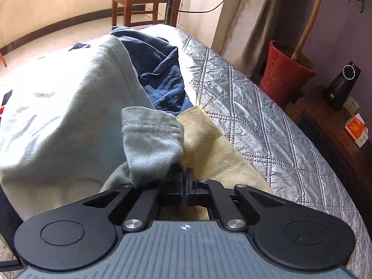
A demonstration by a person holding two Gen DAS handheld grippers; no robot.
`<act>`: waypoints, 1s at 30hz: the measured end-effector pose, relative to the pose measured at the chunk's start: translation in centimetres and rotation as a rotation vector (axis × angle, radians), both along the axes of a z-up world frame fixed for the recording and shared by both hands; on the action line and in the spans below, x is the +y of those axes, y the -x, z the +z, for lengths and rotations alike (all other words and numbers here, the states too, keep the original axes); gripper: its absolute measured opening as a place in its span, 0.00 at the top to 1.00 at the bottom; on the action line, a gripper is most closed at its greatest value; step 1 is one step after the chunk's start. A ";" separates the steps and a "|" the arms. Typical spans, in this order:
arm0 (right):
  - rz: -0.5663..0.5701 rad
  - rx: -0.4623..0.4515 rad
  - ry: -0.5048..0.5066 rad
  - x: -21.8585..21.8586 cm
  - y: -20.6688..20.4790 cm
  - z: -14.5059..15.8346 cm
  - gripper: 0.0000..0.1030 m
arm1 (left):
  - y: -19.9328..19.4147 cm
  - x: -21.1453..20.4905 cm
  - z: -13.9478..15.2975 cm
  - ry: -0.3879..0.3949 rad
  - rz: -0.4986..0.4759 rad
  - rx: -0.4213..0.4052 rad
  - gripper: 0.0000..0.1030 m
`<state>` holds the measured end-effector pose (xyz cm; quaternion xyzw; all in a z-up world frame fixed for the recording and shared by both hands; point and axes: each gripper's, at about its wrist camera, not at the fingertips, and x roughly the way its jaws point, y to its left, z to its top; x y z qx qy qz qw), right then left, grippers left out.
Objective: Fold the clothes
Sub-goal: 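Grasp the sweatshirt sleeve with the right gripper and lift it, then lay the lifted sleeve across the sweatshirt body with the right gripper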
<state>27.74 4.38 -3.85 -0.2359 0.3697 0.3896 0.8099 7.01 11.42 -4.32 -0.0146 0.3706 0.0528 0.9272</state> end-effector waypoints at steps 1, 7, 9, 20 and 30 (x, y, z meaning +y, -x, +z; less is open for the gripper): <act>-0.025 0.008 -0.025 -0.5 -0.1 0.5 0.98 | 0.0 0.0 0.0 -0.001 0.000 -0.001 0.47; -0.214 -0.007 -0.209 -5.5 -0.9 5.8 0.98 | 0.0 -0.5 -0.3 -0.014 -0.014 0.006 0.47; -0.278 -0.027 -0.288 -8.0 -0.5 8.2 0.98 | 0.0 -0.6 -0.4 -0.014 -0.014 0.006 0.47; -0.898 0.015 -0.757 -30.1 13.6 10.2 0.97 | 0.1 -1.9 -0.2 -0.031 -0.019 -0.010 0.47; -0.956 0.287 -0.582 -31.1 21.3 -0.8 0.55 | 0.1 -2.8 -0.8 -0.079 -0.034 0.003 0.47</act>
